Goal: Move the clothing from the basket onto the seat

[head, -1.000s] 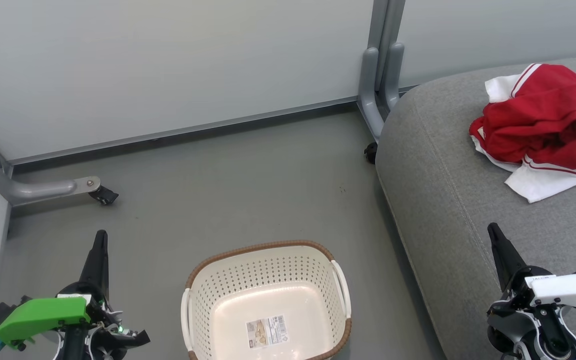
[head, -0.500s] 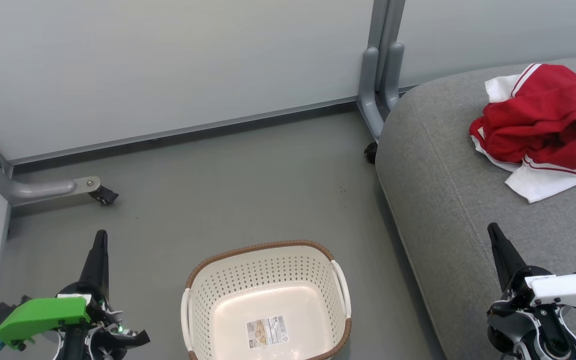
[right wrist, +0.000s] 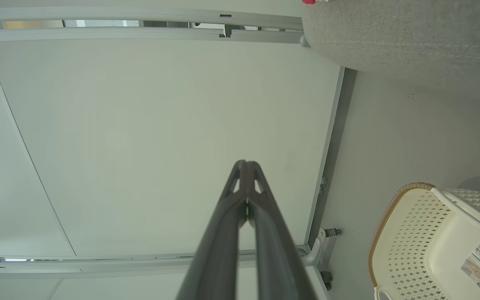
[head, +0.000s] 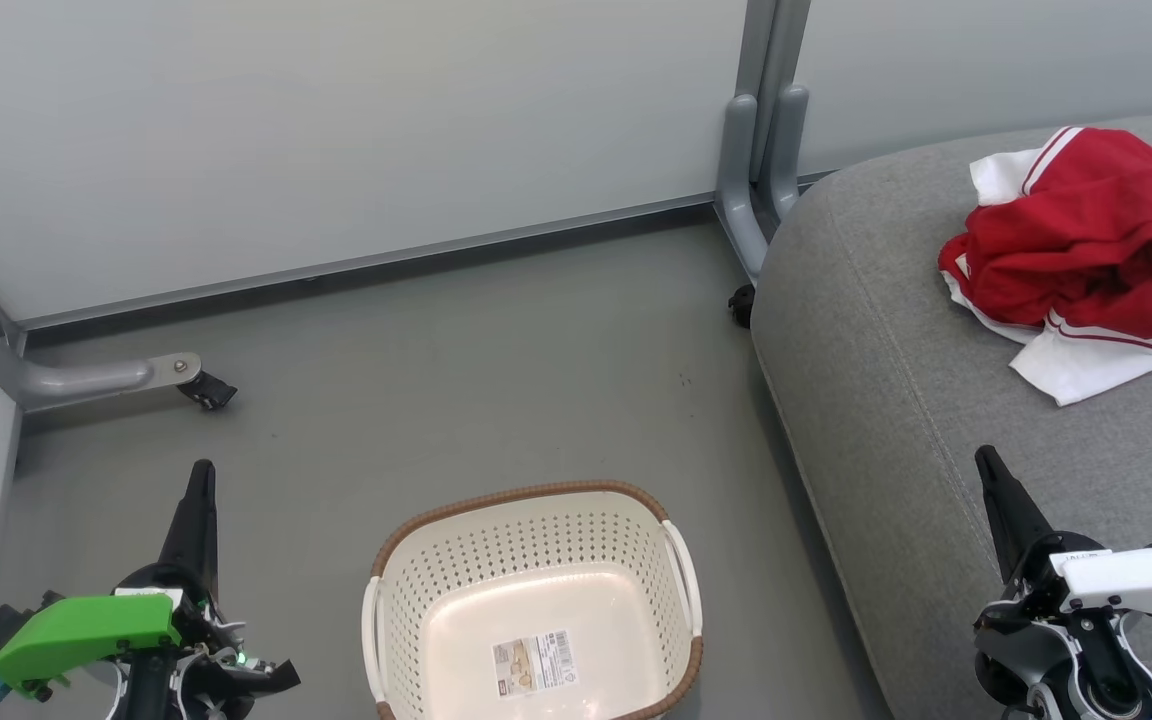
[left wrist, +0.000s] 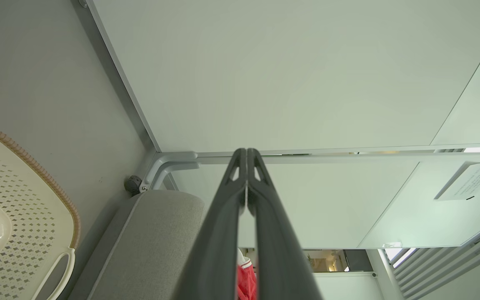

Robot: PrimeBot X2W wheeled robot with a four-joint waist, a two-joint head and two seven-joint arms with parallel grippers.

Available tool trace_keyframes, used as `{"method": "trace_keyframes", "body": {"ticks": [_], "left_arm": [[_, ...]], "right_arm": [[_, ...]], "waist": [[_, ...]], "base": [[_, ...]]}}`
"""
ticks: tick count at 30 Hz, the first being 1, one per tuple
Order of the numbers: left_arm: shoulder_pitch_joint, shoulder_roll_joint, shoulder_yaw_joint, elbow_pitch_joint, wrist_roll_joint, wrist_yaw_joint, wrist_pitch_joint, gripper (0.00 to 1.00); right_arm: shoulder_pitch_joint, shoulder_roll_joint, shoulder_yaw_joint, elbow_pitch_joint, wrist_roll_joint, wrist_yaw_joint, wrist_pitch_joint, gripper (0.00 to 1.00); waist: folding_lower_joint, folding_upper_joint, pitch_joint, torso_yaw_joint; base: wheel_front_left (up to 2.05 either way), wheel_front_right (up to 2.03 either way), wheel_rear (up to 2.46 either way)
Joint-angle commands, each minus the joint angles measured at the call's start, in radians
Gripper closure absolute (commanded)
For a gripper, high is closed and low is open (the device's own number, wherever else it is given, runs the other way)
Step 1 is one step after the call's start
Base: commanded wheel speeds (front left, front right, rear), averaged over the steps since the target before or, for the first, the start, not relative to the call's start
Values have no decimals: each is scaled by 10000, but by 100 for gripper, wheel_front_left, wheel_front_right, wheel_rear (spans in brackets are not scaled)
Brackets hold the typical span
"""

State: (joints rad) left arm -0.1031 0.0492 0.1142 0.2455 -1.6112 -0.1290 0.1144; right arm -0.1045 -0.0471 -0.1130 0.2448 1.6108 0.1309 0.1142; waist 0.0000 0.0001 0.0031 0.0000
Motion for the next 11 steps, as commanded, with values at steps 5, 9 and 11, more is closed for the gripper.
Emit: {"method": "trace_keyframes", "body": {"ticks": [5,9,11], "left_arm": [[-111,16,23,3,-32,-44,33,100],[-111,16,23,3,-32,-44,34,100],[-111,16,23,3,-32,-44,34,100]], "right_arm": [[-88,-60,-25,20,40,-3,31,100],[-88,-60,-24,20,40,-3,31,100],[-88,-60,-24,20,40,-3,31,100]], "waist": [[0,-1,0,0],[0,-1,0,0],[0,-1,0,0]], "base": [[0,0,0],[0,0,0],[0,0,0]]}}
